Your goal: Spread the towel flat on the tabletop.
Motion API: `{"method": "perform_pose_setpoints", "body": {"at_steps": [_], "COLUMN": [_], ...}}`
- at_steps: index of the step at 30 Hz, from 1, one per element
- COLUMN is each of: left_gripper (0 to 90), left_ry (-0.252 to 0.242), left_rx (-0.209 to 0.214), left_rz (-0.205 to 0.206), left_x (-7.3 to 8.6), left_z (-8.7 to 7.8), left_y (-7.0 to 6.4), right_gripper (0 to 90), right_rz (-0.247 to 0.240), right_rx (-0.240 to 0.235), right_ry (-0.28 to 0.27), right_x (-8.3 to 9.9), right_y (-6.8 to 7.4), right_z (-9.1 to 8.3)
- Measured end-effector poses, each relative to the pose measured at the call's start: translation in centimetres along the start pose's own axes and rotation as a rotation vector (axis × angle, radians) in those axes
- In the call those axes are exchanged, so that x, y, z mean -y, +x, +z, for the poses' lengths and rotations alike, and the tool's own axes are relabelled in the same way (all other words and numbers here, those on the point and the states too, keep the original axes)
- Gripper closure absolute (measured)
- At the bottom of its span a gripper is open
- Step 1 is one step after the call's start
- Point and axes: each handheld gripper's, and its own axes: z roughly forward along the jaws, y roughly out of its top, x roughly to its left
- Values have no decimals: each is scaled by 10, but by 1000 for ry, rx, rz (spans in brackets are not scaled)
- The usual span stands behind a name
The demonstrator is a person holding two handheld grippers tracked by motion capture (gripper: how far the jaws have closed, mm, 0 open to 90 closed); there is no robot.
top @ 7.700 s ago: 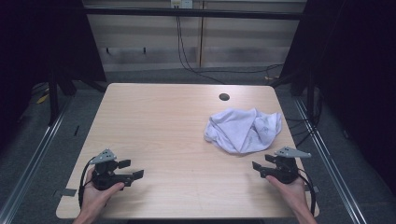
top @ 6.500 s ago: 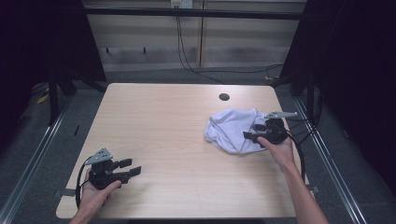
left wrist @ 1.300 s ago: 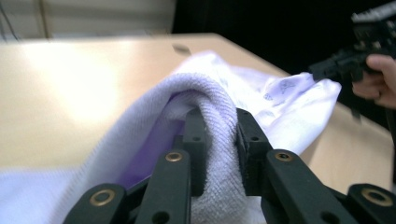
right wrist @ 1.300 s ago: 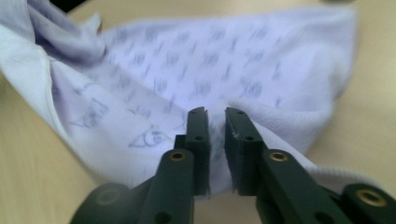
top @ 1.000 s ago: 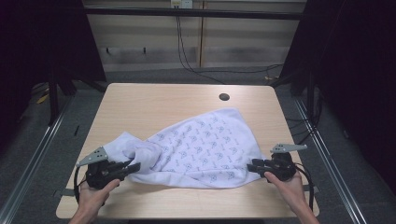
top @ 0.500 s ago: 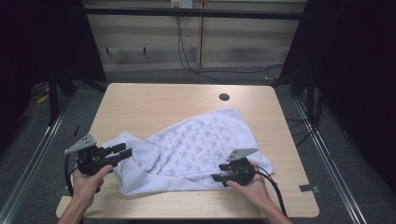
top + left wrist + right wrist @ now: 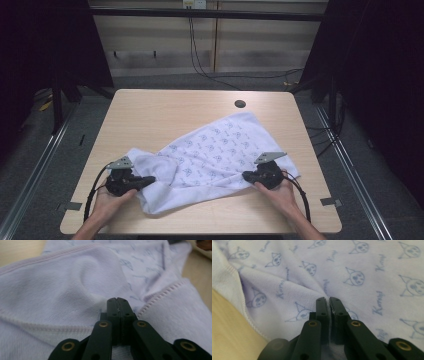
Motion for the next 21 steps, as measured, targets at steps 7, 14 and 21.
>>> {"method": "perform_pose_setpoints", "body": {"at_steps": [7, 14, 21], "left_gripper": [740, 602, 811], "left_ry": [-106, -85, -2], "left_rx": [-7, -86, -102], "left_rz": [-18, -71, -21], "left_x": [-14, -8, -5], "left_z": [1, 2, 10], "left_y": [-11, 20, 15], "right_gripper": [855, 689, 632], "right_rz": [61, 79, 33], "right_rx": [51, 91, 4], "right_ry": [-13, -56, -132], "right_x": [8, 9, -10], "right_y": [-47, -54, -19], "right_z": [-15, -29, -35]}}
